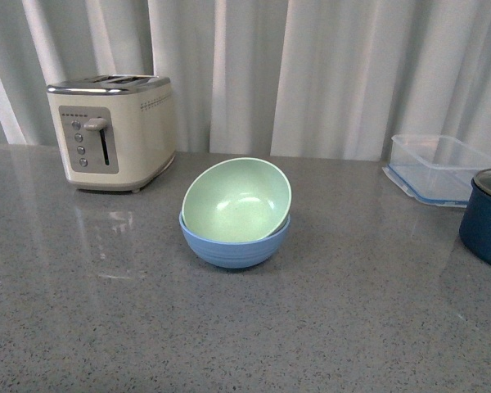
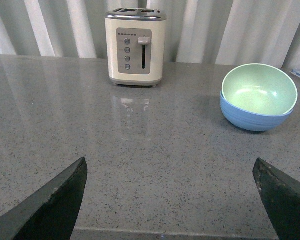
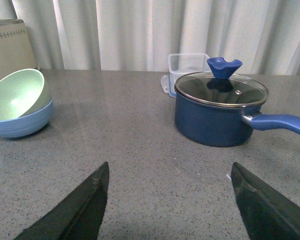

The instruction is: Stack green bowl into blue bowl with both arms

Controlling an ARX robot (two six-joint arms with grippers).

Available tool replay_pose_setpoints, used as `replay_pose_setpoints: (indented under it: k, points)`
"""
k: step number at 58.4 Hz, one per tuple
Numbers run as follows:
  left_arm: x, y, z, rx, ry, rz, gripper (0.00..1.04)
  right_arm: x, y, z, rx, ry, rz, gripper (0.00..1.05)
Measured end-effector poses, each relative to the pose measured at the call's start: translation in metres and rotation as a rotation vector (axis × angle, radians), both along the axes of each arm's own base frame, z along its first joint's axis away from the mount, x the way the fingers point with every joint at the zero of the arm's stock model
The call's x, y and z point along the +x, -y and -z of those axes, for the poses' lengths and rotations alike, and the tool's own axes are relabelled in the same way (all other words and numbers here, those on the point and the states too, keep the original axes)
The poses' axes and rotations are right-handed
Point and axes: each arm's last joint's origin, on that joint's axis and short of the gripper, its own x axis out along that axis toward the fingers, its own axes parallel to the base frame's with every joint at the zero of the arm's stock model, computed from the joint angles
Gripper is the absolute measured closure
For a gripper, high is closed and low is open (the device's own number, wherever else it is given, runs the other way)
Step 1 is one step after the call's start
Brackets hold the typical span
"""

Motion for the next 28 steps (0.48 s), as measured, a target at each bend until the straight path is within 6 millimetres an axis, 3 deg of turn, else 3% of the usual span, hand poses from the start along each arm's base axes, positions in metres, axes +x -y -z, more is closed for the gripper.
replay_pose_setpoints:
  k: [7,28]
  points:
    - [0.0000,0.0000,0.0000,0.000,0.000,0.000,0.07,0.0000,0.0000,0.0000,0.001,0.000,0.000,0.08]
    - [0.0000,0.0000,0.0000,0.000,0.000,0.000,0.07,0.0000,0.0000,0.0000,0.000,0.000,0.000,0.10]
